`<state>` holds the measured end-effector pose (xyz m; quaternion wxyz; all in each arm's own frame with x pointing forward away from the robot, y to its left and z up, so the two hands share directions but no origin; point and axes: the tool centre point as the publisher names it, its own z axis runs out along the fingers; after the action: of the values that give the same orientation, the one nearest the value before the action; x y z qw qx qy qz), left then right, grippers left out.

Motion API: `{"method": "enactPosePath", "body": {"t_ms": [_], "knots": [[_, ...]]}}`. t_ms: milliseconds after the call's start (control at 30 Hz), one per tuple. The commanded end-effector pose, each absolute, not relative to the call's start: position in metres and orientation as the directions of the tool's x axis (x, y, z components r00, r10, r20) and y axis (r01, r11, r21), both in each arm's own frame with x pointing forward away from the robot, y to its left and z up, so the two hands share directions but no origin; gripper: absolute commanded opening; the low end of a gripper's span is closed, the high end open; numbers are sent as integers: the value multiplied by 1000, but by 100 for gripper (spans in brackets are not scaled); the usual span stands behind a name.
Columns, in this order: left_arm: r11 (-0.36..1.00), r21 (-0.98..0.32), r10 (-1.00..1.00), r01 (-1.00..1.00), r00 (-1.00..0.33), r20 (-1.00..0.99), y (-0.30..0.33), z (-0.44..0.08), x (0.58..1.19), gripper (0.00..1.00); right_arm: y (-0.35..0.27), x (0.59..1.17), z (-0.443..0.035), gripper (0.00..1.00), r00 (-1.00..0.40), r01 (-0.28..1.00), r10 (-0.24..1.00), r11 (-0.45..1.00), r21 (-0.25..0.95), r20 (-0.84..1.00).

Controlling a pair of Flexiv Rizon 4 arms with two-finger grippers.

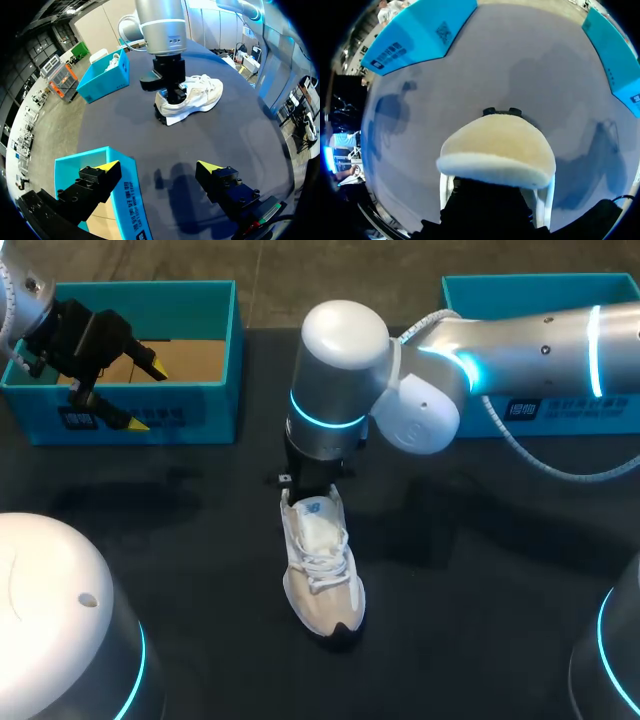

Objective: Take the shoe out of the shoebox, open the shoe tongue, remove and reinsert the insole, then place the shoe into the shoebox

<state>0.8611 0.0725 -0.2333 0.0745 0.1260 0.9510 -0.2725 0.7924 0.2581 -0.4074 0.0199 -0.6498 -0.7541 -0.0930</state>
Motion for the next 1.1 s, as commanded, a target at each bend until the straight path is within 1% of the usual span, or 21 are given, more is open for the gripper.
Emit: {"method": "enactPosePath", "body": {"t_ms": [33, 167, 233, 333, 467, 600, 633, 700, 733, 767, 800, 1100], "knots": [[822, -496, 200, 280, -957, -208, 72, -233, 862, 100, 256, 785, -420, 0, -148, 980, 985, 135, 145, 87], [822, -496, 200, 280, -957, -208, 72, -233, 862, 100, 257, 783, -404, 0, -155, 972, 987, 158, 176, -30], [822, -496, 200, 280, -957, -208, 72, -233, 862, 100, 257, 782, -397, 0, -156, 965, 985, 168, 201, -73], [822, -496, 200, 280, -957, -208, 72, -233, 862, 100, 257, 781, -391, 0, -157, 962, 981, 179, 205, -117], [822, -496, 200, 280, -957, -208, 72, -233, 862, 100, 259, 781, -384, 0, -158, 963, 981, 178, 204, -111], [822, -496, 200, 280, -957, -208, 72, -233, 862, 100, 264, 780, -368, 0, -166, 954, 985, 173, 247, -46], [822, -496, 200, 280, -957, -208, 72, -233, 862, 100, 264, 781, -366, 0, -165, 961, 986, 162, 224, -7], [822, -496, 200, 280, -957, -208, 72, -233, 862, 100, 262, 782, -366, 0, -171, 961, 985, 162, 222, 19], [822, -496, 200, 280, -957, -208, 72, -233, 862, 100, 260, 784, -367, 0, -164, 970, 985, 150, 192, 59], [822, -496, 200, 280, -957, -208, 72, -233, 862, 100, 261, 784, -366, 0, -171, 963, 984, 158, 217, 45], [822, -496, 200, 280, -957, -208, 72, -233, 862, 100, 261, 784, -367, 0, -168, 969, 985, 156, 190, 49], [822, -496, 200, 280, -957, -208, 72, -233, 862, 100, 262, 785, -382, 0, -171, 975, 979, 152, 160, 108]]}}
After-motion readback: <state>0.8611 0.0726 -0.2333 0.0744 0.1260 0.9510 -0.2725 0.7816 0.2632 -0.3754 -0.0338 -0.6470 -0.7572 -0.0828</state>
